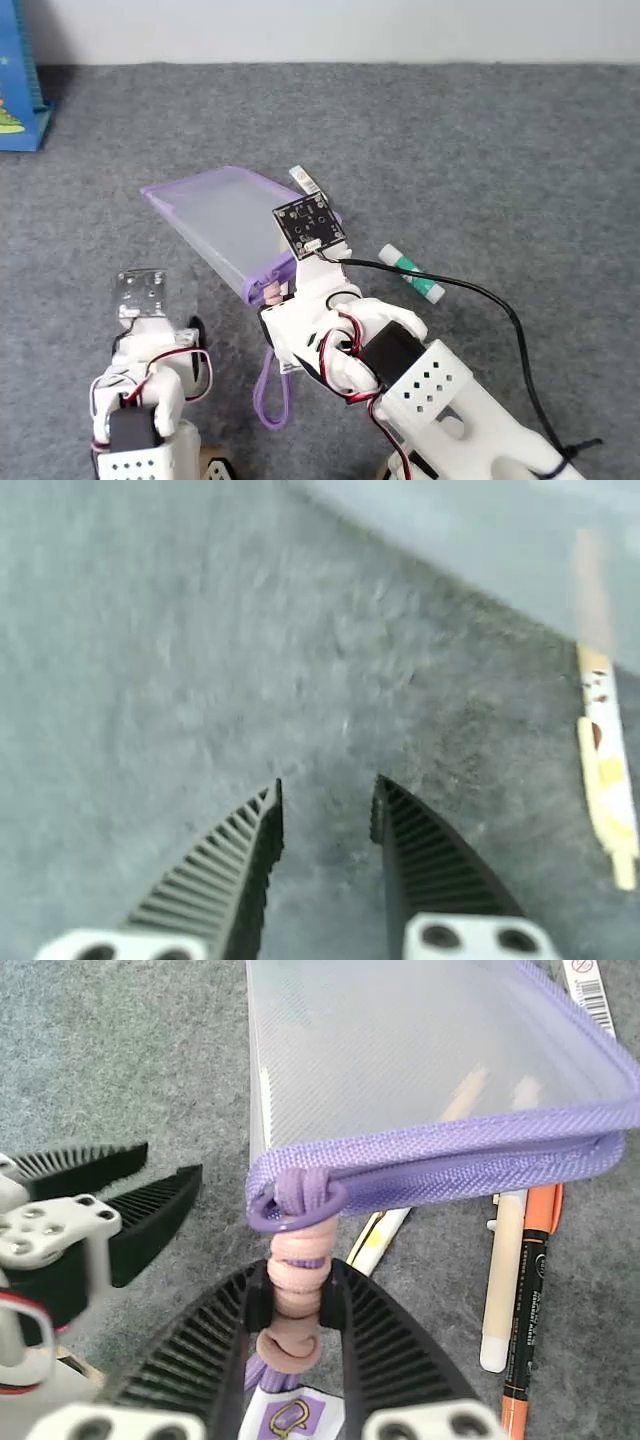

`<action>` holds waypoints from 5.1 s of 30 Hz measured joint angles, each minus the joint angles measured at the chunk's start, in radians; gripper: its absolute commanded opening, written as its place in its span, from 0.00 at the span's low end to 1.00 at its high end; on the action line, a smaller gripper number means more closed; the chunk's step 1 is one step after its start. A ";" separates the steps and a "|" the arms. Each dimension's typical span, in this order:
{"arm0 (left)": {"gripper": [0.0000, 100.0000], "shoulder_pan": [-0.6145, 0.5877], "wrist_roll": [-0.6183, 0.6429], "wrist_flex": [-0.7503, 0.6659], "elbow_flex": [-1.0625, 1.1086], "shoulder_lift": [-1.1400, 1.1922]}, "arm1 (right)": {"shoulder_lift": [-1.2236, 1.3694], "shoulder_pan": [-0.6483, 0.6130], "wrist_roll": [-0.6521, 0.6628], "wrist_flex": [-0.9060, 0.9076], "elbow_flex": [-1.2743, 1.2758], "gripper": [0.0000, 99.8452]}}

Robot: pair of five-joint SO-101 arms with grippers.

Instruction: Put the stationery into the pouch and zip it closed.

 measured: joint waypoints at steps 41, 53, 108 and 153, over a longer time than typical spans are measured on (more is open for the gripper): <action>0.48 0.180 0.281 -0.025 -0.166 -0.011 | -0.011 0.009 0.002 0.003 0.006 0.01; 0.48 0.100 0.224 0.052 -0.192 -0.003 | -0.017 0.005 0.003 0.002 0.002 0.01; 0.01 -0.040 0.206 -0.173 -0.097 0.002 | -0.262 0.146 0.106 0.114 0.000 0.01; 0.01 -0.038 0.206 -0.149 -0.097 0.002 | 0.466 -0.015 0.072 -0.342 0.227 0.11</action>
